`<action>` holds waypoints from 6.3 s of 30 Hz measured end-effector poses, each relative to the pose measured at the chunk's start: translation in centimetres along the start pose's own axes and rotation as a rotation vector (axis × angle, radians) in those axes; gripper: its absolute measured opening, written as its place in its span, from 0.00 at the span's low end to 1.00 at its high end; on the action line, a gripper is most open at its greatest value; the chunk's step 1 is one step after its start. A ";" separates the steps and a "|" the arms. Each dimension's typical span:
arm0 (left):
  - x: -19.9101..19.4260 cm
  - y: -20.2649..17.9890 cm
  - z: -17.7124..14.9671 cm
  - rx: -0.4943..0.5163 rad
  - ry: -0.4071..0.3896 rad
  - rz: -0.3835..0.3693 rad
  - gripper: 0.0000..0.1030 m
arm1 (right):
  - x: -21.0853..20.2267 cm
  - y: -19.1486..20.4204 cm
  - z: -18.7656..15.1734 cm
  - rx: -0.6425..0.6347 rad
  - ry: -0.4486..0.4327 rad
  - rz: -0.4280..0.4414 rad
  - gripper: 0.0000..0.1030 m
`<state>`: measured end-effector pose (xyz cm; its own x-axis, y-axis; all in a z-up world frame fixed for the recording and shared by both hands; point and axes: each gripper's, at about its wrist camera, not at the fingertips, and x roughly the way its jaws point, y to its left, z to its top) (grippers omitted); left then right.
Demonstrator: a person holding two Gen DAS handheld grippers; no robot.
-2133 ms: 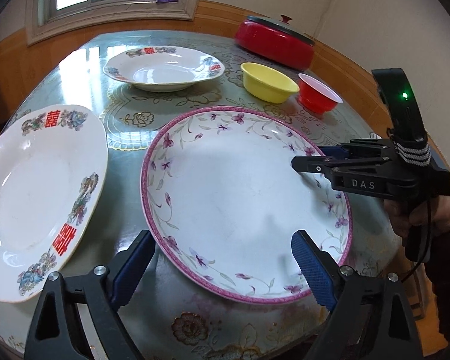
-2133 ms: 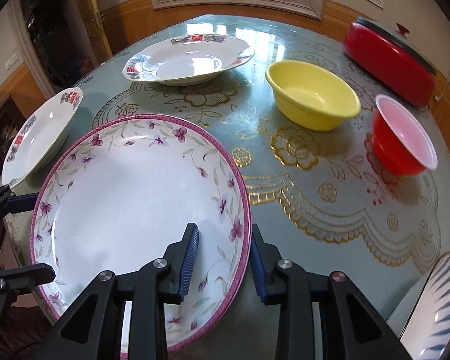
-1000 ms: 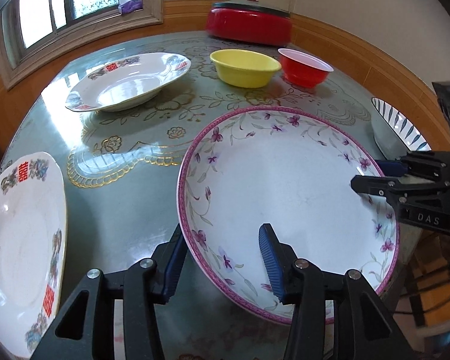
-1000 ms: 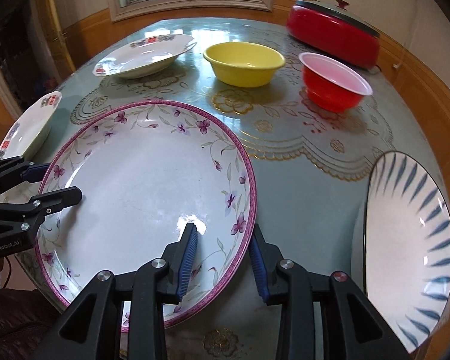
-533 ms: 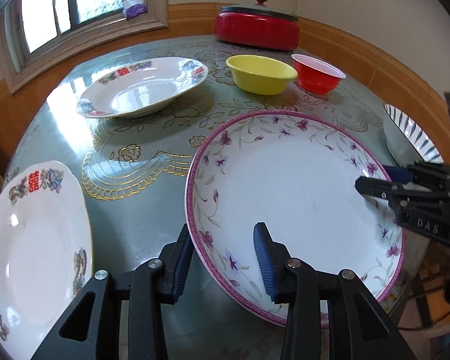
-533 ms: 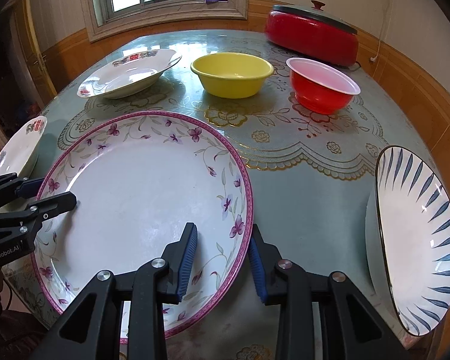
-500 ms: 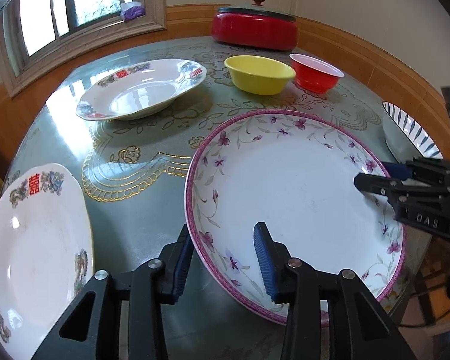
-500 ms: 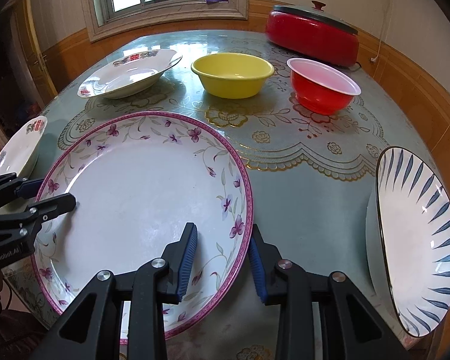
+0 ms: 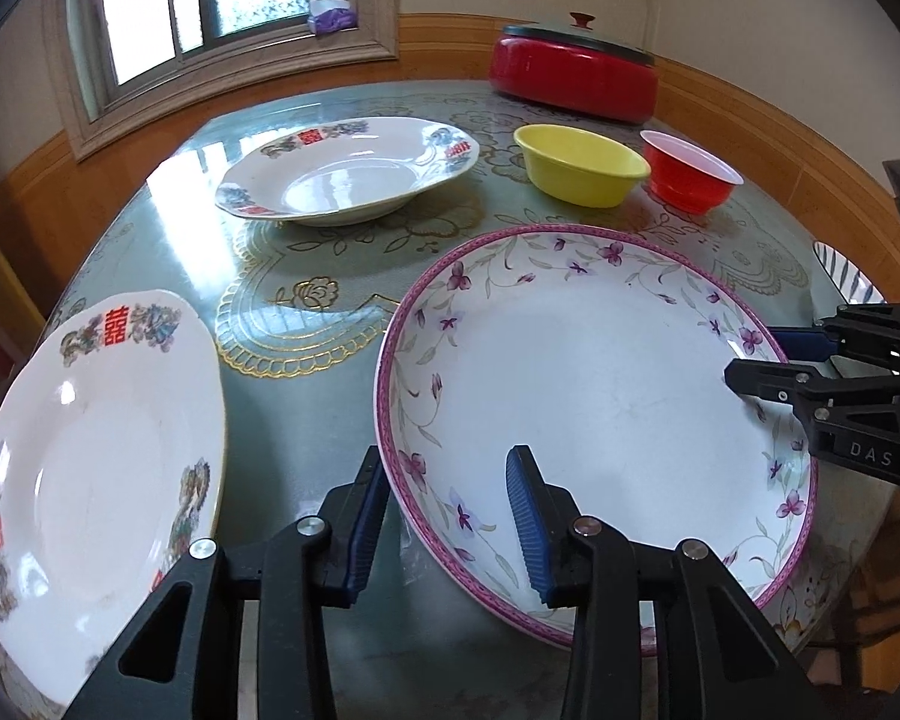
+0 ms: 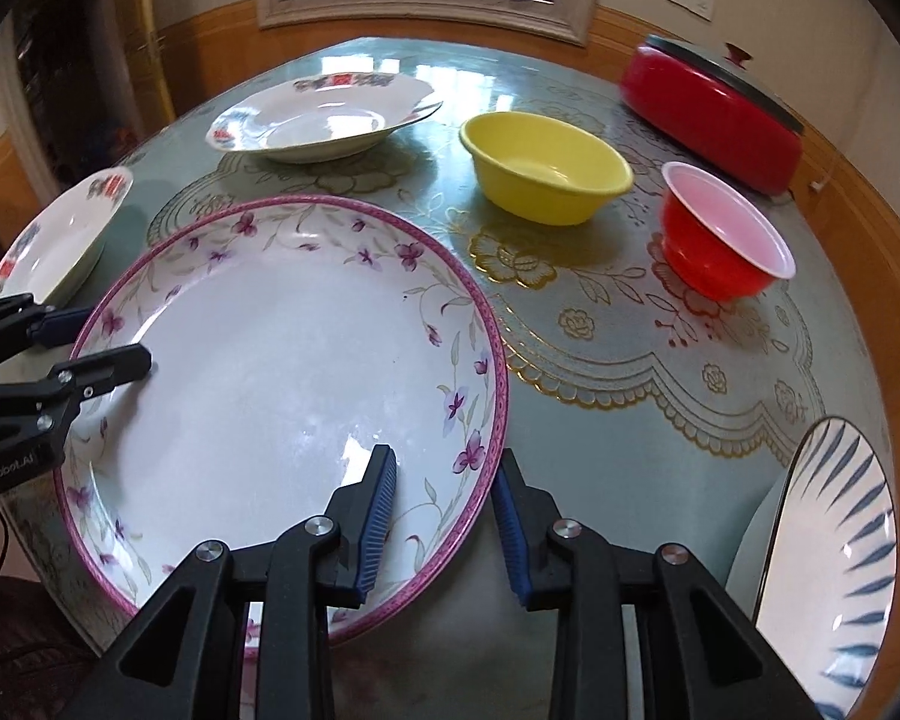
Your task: Organize plates and bowls
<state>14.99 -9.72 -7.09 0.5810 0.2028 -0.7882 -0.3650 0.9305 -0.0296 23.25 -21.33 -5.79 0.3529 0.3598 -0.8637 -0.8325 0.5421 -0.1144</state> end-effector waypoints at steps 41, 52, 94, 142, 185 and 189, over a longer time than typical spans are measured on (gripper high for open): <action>-10.1 4.1 -3.0 -0.223 -0.172 0.069 0.57 | -2.4 4.0 6.5 0.013 -0.126 0.298 0.40; -14.0 13.8 -4.1 -0.393 -0.248 0.181 0.68 | -0.6 11.8 11.1 0.007 -0.117 0.526 0.40; -5.7 24.6 -6.5 -0.521 -0.089 0.063 0.26 | 7.6 20.9 14.5 -0.156 0.032 0.409 0.34; -6.4 24.4 -4.6 -0.410 -0.104 0.077 0.27 | 5.3 19.4 12.6 -0.210 -0.038 0.413 0.30; -5.4 17.1 0.7 -0.296 -0.075 -0.020 0.31 | -1.5 11.7 8.1 0.022 -0.100 0.245 0.27; -5.1 15.2 1.6 -0.248 -0.073 -0.048 0.31 | -2.4 10.1 6.8 0.073 -0.105 0.219 0.27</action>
<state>7.64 3.91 -2.50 0.6497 0.1898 -0.7361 -0.4977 0.8381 -0.2232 16.92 -11.60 -1.58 0.2127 0.5494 -0.8080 -0.8625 0.4941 0.1090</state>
